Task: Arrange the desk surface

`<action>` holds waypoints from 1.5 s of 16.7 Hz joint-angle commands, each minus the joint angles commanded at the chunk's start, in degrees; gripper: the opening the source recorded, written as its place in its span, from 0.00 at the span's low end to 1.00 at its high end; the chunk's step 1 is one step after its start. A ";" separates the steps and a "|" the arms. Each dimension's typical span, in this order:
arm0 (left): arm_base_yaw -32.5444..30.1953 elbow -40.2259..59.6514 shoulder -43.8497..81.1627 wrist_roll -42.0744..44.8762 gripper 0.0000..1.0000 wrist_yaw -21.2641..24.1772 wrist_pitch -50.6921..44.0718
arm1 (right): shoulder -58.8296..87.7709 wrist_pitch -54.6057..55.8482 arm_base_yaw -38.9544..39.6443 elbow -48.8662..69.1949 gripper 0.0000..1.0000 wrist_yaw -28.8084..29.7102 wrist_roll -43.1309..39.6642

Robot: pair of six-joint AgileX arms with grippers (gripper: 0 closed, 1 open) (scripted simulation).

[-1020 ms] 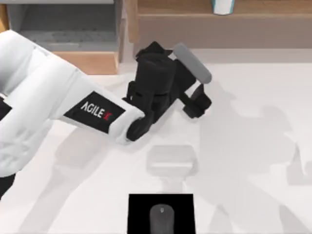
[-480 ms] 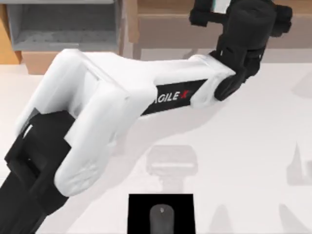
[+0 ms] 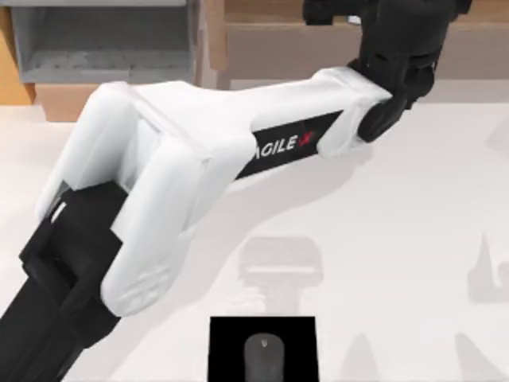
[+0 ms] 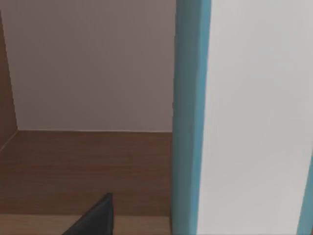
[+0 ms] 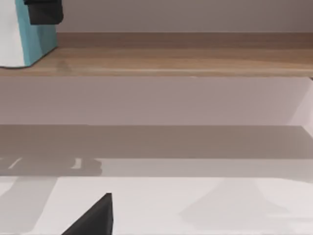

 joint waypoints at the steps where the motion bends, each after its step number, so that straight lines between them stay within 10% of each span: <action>1: -0.22 -0.10 -0.39 0.07 1.00 0.12 0.06 | 0.00 0.00 0.00 0.00 1.00 0.00 0.00; 13: 1.44 8.15 4.29 -0.13 1.00 1.47 -3.97 | 0.00 0.00 0.00 0.00 1.00 0.00 0.00; 25: 1.44 8.15 4.29 -0.13 0.10 1.47 -3.97 | 0.00 0.00 0.00 0.00 1.00 0.00 0.00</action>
